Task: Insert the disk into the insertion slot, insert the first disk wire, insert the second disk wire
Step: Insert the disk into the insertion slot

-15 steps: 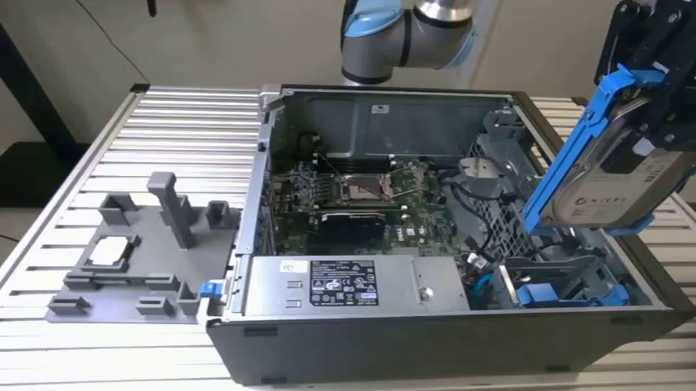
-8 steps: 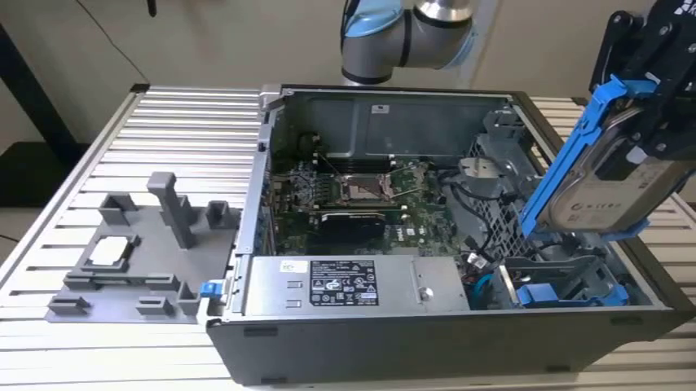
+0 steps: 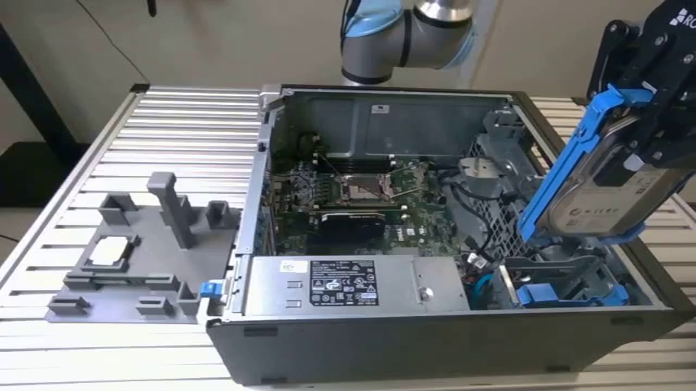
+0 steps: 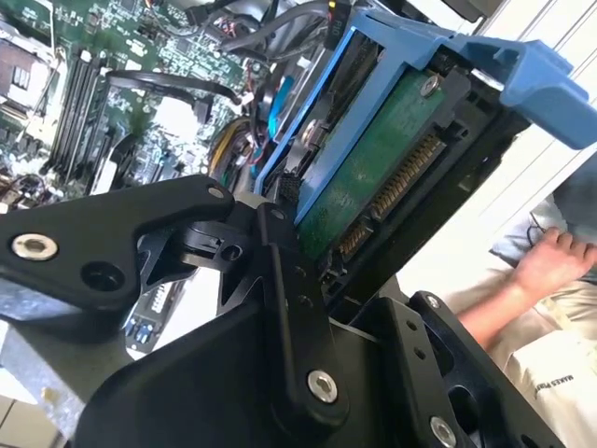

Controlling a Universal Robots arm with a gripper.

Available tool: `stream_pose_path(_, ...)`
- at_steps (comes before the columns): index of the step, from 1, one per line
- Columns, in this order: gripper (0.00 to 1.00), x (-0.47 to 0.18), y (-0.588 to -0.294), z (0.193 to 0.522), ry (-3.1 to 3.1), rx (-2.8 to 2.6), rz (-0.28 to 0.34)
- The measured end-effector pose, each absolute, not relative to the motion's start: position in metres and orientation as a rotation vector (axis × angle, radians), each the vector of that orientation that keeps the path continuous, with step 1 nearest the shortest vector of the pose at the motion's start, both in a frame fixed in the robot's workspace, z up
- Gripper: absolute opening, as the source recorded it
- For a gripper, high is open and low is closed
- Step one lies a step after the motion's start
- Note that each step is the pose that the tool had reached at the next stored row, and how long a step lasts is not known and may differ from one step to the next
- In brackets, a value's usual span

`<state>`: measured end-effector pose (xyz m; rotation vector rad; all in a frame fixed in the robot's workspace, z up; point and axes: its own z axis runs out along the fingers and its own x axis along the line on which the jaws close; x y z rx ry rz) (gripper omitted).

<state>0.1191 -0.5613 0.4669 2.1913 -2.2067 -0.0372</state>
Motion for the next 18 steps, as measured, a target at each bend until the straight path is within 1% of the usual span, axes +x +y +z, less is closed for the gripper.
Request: stream_pose_path(18,0.33,0.121,-0.562,0.456,-2.174,2.219,-0.031)
